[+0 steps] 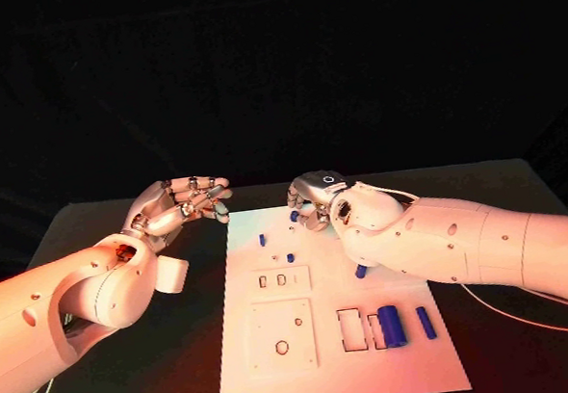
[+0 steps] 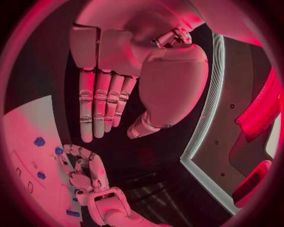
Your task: Assemble the parts on the task board
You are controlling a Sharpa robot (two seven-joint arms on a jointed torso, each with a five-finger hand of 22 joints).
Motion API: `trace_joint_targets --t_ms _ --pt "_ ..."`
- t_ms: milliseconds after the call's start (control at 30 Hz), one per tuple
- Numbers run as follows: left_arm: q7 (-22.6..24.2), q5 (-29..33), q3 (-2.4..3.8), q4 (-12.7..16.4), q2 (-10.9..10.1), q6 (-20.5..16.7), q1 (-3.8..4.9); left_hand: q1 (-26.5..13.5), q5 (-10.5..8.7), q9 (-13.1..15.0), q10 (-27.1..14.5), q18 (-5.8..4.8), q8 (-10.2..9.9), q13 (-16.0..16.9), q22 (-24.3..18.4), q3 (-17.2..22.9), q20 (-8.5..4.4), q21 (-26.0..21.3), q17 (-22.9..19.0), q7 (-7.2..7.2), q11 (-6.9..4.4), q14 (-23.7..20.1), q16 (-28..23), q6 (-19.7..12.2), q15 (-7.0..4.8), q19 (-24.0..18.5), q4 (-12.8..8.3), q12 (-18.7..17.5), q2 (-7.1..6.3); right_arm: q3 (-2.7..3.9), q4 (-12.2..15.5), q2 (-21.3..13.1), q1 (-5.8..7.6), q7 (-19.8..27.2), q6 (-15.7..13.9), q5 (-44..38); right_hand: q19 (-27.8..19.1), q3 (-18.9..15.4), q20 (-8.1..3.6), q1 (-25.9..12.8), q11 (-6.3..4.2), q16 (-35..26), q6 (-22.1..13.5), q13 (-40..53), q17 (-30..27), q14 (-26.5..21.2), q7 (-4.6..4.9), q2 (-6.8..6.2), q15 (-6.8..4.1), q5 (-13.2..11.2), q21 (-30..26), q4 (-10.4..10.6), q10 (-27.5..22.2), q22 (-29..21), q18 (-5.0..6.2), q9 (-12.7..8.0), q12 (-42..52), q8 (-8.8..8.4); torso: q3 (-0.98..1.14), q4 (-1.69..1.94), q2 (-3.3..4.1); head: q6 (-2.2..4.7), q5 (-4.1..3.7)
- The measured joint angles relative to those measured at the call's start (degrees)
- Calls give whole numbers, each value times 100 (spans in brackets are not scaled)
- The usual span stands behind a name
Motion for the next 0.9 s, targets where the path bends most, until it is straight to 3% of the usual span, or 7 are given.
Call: trace_joint_targets --t_ms 200,467,533,633,700,767,900 --pt "-2 0 0 -34 -14 7 1 -9 0 7 -22 0 0 0 -21 0 0 -24 -20 0 22 0 -25 0 0 0 -32 0 10 -1 426 -359 3 -2 -11 4 -61 -18 1 -30 5 -67 -32 -10 -93 0 -32 -30 0 0 -71 -18 -35 0 0 0 0 -39 2 -5 -7 7 -2" --pt "14 1 1 -297 -60 63 39 -101 -23 7 -188 0 -46 -1 -206 -104 74 -301 -170 -14 61 -126 -288 -90 64 -73 -43 0 47 34 1247 -1199 63 2 -143 251 36 -153 -51 -203 -66 -58 -31 27 -64 0 -32 -78 0 -135 1 118 210 -1 0 36 164 -66 17 -62 -23 46 5" --pt "31 5 5 -390 -64 108 53 -219 -25 8 -360 1 -108 -24 -479 -317 170 -725 -334 -29 115 -304 -646 -195 150 -295 41 -33 23 59 1410 -1419 93 26 -200 448 140 -644 -72 -508 -123 49 -28 84 47 -9 -34 -109 -20 -512 101 231 368 -1 0 54 288 -84 26 -85 -30 52 31" --pt "62 16 6 -496 -74 183 68 -203 -25 7 -821 1 -156 -137 -1164 -710 444 -1794 -713 -78 262 -627 -1546 -391 360 -732 145 -33 83 91 1562 -1737 145 65 -269 806 214 -1444 -128 -493 -186 152 -41 249 147 0 -63 -27 -86 -598 173 414 475 -1 0 70 499 -156 42 -110 -41 57 42" --pt "84 28 7 -552 -84 218 75 -104 -25 -18 -1131 0 -185 -169 -1521 -931 568 -2357 -961 -112 348 -855 -2059 -526 480 -979 182 -34 183 103 1643 -1930 172 97 -278 1022 231 -1657 -145 -413 -227 194 -62 343 179 -10 -84 49 -99 -558 198 511 517 -2 0 75 609 -190 52 -124 -47 58 36" --pt "106 50 7 -590 -98 232 77 -40 -25 -59 -1325 0 -222 -176 -1713 -1080 596 -2672 -1134 -126 400 -1031 -2360 -637 555 -1169 206 -33 246 110 1684 -2082 194 131 -263 1172 250 -1820 -164 -259 -222 274 -101 452 257 0 -84 94 -127 -557 267 609 606 -2 0 76 736 -232 60 -132 -53 58 25" --pt "156 110 7 -634 -124 230 81 26 -25 -196 -1467 1 -333 -176 -1838 -1276 625 -2964 -1345 -185 482 -1147 -2646 -1045 634 -1302 247 -34 312 118 1640 -2308 226 197 -155 1397 264 -2080 -178 9 -274 345 -153 782 327 -8 -105 136 -182 -557 303 761 958 -2 -1 92 1173 -288 66 -141 -55 71 9"
